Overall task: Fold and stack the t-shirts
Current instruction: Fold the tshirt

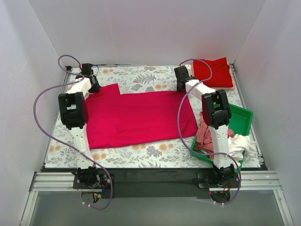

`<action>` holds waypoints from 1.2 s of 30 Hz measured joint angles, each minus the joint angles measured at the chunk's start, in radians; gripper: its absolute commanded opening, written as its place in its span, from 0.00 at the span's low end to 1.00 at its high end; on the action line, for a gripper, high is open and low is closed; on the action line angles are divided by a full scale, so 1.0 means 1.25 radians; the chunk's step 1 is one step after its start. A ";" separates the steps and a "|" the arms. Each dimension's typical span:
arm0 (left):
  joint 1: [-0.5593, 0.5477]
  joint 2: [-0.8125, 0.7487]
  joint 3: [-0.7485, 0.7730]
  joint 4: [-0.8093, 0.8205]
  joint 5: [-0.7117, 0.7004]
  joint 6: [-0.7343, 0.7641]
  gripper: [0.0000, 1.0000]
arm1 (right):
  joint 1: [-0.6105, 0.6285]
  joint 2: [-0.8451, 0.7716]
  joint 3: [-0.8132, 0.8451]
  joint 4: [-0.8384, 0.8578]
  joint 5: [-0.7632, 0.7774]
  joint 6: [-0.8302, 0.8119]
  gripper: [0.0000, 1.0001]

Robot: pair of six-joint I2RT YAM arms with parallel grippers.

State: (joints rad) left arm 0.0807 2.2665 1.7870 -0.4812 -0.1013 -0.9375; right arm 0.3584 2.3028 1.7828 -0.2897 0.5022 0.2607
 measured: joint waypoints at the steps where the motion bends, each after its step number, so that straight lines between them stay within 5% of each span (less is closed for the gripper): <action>1: 0.000 -0.004 -0.005 0.002 0.000 -0.001 0.00 | 0.000 0.000 0.000 -0.002 0.000 0.002 0.32; 7: 0.000 -0.008 -0.009 0.004 0.000 -0.001 0.00 | 0.000 0.002 0.009 -0.024 -0.001 0.005 0.06; 10: 0.000 -0.011 -0.017 0.014 0.005 -0.001 0.00 | 0.000 0.004 0.020 -0.030 -0.008 0.005 0.01; 21: 0.000 -0.180 -0.200 0.092 0.037 -0.030 0.00 | 0.000 -0.005 0.019 -0.038 -0.063 0.003 0.01; 36: 0.000 -0.510 -0.564 0.202 0.099 -0.155 0.00 | 0.002 -0.270 -0.284 0.038 -0.160 0.005 0.01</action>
State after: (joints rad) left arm 0.0807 1.6287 1.0817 -0.2287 0.0231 -1.1313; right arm 0.3611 1.9656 1.4277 -0.2428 0.3023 0.2665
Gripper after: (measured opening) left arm 0.030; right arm 0.047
